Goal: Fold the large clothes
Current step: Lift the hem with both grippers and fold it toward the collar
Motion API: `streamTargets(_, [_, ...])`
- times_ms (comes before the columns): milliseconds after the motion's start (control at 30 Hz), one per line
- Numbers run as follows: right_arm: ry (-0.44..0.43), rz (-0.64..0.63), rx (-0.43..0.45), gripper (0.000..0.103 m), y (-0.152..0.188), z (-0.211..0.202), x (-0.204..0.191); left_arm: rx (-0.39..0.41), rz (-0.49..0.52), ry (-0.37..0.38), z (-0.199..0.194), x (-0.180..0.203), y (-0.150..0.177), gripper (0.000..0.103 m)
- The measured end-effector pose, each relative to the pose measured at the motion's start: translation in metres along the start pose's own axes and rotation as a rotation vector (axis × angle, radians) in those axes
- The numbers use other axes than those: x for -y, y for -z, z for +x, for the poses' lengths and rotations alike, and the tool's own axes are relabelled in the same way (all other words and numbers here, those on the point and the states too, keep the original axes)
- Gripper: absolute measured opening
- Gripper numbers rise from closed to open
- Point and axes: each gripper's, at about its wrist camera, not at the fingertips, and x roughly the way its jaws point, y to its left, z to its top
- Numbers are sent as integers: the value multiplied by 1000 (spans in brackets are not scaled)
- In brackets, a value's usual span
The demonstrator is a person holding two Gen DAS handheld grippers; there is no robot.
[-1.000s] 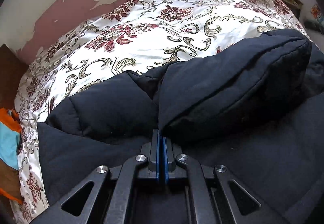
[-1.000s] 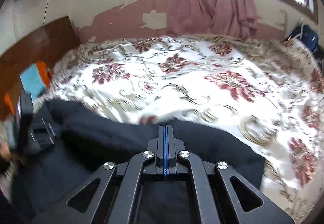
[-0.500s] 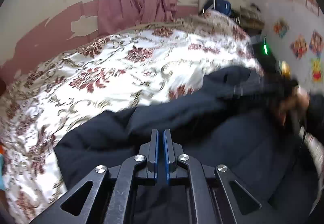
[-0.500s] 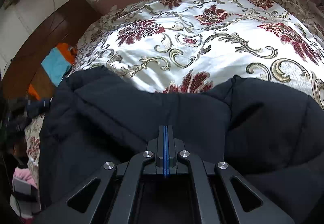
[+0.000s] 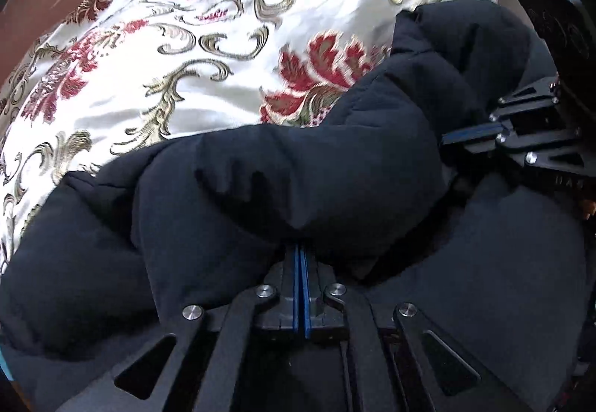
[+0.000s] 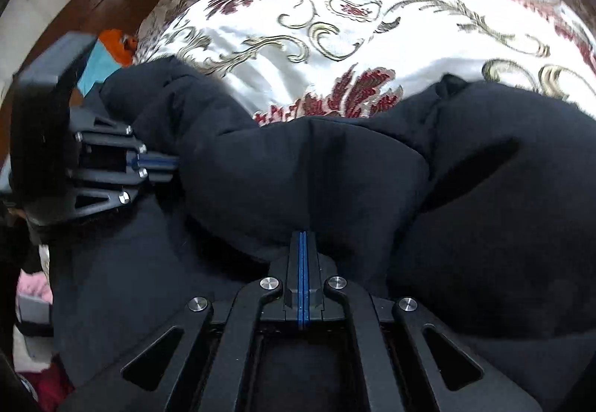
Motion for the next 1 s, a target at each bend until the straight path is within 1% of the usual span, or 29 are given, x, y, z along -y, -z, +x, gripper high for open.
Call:
streamTargets(33, [6,-1,8,0,0,4,2,7,-3,0,5,0,1,4])
streamTargets(100, [15,5,29,0,2,12,4,34,-55,21,14,-6,5,4])
streamTargets(167, [41,-5,42,0,3,14,-1,66,-81,35,13,-7,10,4])
streamTargets(233, [48,-12,60,0,5,4,-4,106,-77,47,1,-6,17,4])
streamTargets(333, [56,-14,131,0,13,-28,-9,191,-104,65,-29,-10,32,4])
streamTargets(367, [68,-16,151,0,15,-37,-9,239,-121,67,-42,-15,39,4])
streamTargets(433, [92,-12,178,0,17,-52,-4,276,-166,63,-53,-25,48,4])
streamTargets(500, [96,18,181,0,17,-57,4,272,-211,65,-53,-33,51,4])
streamTargets(567, [87,40,163,0,16,-53,10,211,-235,54,-41,-37,50,4])
streamTargets(633, [109,28,139,0,15,-40,12,167,-218,13,-29,-30,46,4])
streamTargets(667, [118,21,130,0,16,-35,12,152,-209,-3,-21,-26,38,4])
streamTargets(733, [135,8,118,0,18,-23,13,136,-215,-16,-16,-24,38,4])
streamTargets(800, [133,12,121,0,19,-18,13,134,-215,-45,-12,-24,40,4])
streamTargets(867, [123,22,131,0,21,-16,16,139,-194,-93,-10,-17,40,4])
streamTargets(933, [124,17,147,0,22,-18,12,156,-175,-126,-19,-15,41,4])
streamTargets(1000, [134,-2,183,0,24,-31,4,183,-169,-150,-33,-12,43,4])
